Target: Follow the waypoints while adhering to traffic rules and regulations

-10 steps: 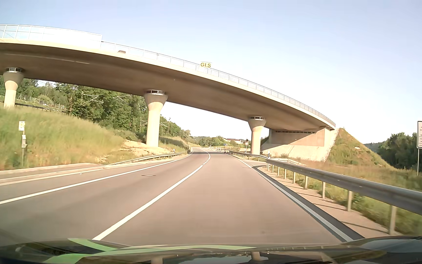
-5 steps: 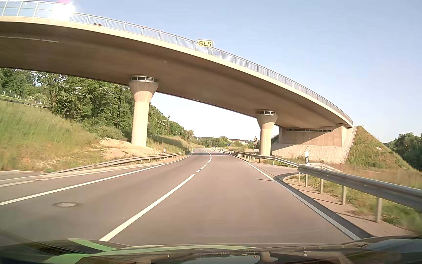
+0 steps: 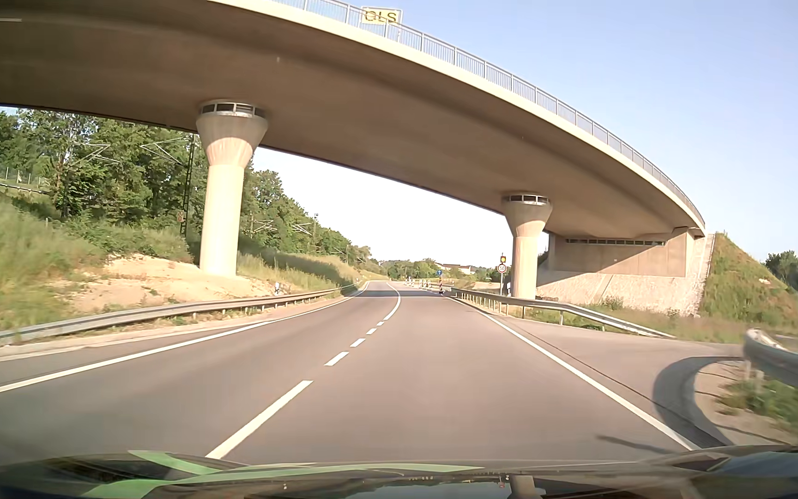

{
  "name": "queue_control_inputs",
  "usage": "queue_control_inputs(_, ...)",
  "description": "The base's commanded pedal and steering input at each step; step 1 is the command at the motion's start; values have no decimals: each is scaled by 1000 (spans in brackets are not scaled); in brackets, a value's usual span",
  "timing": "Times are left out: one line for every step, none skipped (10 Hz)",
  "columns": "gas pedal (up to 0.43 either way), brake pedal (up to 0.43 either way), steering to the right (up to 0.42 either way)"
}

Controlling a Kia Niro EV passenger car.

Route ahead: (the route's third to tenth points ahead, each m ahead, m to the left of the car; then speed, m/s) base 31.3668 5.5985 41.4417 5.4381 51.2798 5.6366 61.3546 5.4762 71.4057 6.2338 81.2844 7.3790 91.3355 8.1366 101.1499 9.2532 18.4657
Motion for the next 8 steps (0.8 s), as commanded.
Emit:
queue_control_inputs(169, 0, -6)
queue_control_inputs(177, 0, -6)
queue_control_inputs(177, 0, -6)
queue_control_inputs(177, 0, -6)
queue_control_inputs(177, 0, -6)
queue_control_inputs(177, 0, -6)
queue_control_inputs(169, 0, -6)
queue_control_inputs(157, 0, -7)
